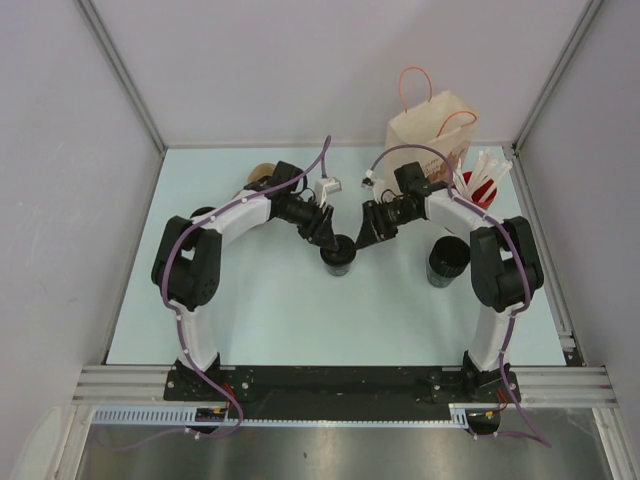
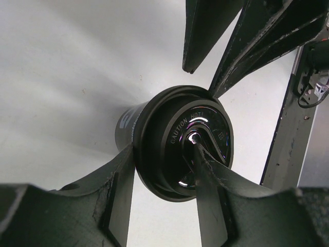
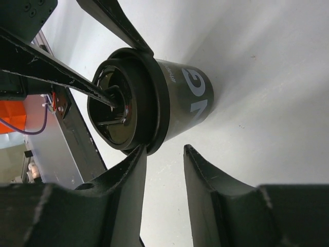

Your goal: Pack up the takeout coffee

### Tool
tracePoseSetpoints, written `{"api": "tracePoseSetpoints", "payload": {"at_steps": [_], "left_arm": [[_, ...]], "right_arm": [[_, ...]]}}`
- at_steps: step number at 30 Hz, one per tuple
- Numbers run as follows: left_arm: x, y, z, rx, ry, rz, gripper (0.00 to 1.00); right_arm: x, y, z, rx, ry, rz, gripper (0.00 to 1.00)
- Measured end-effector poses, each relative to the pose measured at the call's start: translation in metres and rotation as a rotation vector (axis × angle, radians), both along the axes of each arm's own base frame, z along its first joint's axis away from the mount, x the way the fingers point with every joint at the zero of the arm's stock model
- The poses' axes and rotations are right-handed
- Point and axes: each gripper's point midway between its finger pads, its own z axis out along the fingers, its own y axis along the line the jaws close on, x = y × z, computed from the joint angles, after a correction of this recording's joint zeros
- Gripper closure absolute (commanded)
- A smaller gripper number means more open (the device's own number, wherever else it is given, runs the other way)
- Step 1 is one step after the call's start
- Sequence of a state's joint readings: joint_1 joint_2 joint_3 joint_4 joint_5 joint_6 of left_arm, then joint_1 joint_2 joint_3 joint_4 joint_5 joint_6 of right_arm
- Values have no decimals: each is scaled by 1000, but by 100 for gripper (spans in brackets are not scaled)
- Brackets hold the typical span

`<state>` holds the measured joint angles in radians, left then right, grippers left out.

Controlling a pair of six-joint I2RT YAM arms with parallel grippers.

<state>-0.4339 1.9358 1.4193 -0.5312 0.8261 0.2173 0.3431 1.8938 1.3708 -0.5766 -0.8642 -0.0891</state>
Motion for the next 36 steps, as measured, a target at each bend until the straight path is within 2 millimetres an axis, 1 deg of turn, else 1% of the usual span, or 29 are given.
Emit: {"api": "tracePoseSetpoints", "payload": {"at_steps": [7,13,20,26,32,36], "left_arm": [[0,0,0,-2,-2,1,52],[0,0,0,-2,1,5,52],[0,0,-1,-1,-3,6,52],[-1,2,-1,1,-13,10,52],[-1,2,-1,-1,-25,12,52],[-1,2,-1,-2,-26,12,52]], "right_arm": [[2,2,1,13,-3,-2,64],[1,4,0,22,8,5,67],[0,5,-5,-15,2,1,70],[1,7,-7,-54,-4,-3,70],[2,7,-6,-65,-17,-2,66],[5,4,-4,-64,-31,-3,64]]}}
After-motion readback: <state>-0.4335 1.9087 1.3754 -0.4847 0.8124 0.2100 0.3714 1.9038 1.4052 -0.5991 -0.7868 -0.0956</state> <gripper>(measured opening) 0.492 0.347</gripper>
